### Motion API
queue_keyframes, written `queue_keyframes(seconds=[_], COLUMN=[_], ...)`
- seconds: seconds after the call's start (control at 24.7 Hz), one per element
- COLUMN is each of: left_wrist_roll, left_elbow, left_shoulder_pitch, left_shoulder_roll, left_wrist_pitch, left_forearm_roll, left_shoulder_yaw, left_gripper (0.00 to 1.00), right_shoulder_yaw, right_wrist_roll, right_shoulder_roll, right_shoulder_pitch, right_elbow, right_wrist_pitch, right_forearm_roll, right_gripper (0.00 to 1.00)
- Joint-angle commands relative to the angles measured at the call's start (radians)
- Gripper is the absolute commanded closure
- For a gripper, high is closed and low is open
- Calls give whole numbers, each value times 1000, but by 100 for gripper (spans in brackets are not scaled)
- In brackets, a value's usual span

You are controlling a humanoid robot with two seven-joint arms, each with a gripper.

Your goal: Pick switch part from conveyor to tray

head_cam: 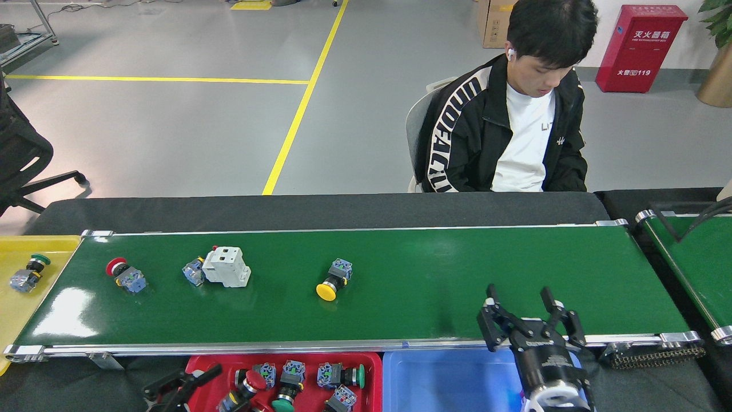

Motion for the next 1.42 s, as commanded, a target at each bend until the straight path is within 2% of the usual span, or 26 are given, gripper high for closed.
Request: queue_keyframes(seconds=[0.0, 0.16, 0.2, 0.28, 0.32, 0.57, 0.69, 0.81, 0.93, 1.17, 1.38], left_wrist_roll=[6, -22, -42, -53, -53, -74, -139, -142, -142, -132, -132], left_elbow=[16, 83, 99, 117, 120, 118, 141, 207, 339, 582, 680], left_shoulder_pitch=[-1, -1, -1, -1, -1, -65, -142, -225, -343, -527, -611], left_shoulder_roll=[-30, -105, -114, -109, -111, -109, -109, -111, -97, -40, -23], left_wrist_pitch=[-3, -3, 5, 134, 166, 194, 224, 293, 359, 427, 435], left_forearm_roll=[8, 1, -1, -1, -1, -4, -25, -67, -96, -99, -99], left_shoulder_yaw=[104, 314, 335, 338, 338, 337, 308, 239, 154, 59, 42], left_gripper=[0, 0, 0, 0, 0, 1, 1, 1, 1, 1, 1], right_shoulder_yaw=[-4, -6, -7, -9, -9, -7, -7, -7, -7, -7, -7], right_wrist_roll=[-59, -65, -65, -63, -63, -63, -66, -78, -78, -80, -80], right_shoulder_roll=[-22, -20, -20, -19, -19, -14, -13, -13, -13, -13, -17], right_shoulder_pitch=[41, 58, 57, 51, 51, 49, 48, 46, 41, 35, 25], right_elbow=[-30, -30, -30, -30, -30, -30, -30, -30, -30, -28, -25], right_wrist_pitch=[-35, -52, -52, -49, -47, -47, -47, -47, -47, -47, -53], right_forearm_roll=[-2, -2, -2, -2, -2, -2, -2, -2, -4, -2, -2], right_gripper=[1, 1, 1, 1, 1, 1, 1, 1, 1, 1, 1])
